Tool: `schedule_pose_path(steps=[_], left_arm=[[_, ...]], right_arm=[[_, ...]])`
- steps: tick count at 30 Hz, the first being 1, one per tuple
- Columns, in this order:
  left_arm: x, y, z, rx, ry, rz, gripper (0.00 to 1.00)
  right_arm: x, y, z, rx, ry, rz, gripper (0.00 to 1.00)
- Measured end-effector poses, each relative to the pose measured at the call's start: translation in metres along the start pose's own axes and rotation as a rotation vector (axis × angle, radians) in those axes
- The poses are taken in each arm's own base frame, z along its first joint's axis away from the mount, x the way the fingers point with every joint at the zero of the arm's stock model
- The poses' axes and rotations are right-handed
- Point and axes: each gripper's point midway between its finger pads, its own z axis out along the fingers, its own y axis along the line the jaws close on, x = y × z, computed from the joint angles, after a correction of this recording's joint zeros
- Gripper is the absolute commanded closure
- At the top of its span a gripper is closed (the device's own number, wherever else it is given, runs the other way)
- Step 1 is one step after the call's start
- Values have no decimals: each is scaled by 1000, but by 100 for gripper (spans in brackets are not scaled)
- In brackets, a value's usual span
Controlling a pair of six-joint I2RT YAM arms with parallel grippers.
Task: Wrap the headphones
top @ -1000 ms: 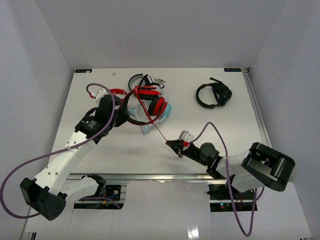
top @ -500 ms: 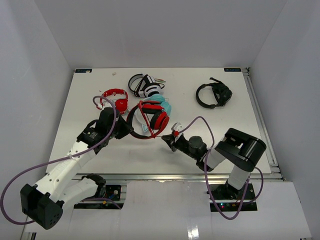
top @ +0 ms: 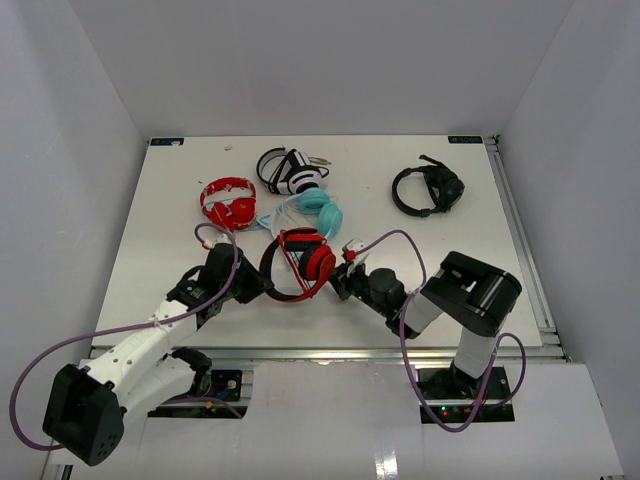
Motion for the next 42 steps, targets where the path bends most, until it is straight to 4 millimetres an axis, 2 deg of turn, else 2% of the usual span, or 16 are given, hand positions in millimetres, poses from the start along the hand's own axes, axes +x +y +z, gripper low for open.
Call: schedule_pose_path(steps=[6,9,12,17,26,31,42], left_arm=[[13,10,10,14,13,-84,100],[21,20,14,6,24,-135,100],[26,22,16,9,37,-172,100],[25,11,15,68,38,-235,100],[34,22,18,44,52,-295,100],[35,25,19,34,51,-304,100],[32,28,16,54,20,-260,100]], right_arm=[[-1,1,4,26,-3,136,92],[-1,5,12,26,-4,212,92],[-4,10,20,20,-14,259,92],[-17,17,29,6,-44,309,92],[-13,19,32,20,-35,442,92],[-13,26,42,0,-31,537,92],[-19,37,46,-53,-27,579,91]])
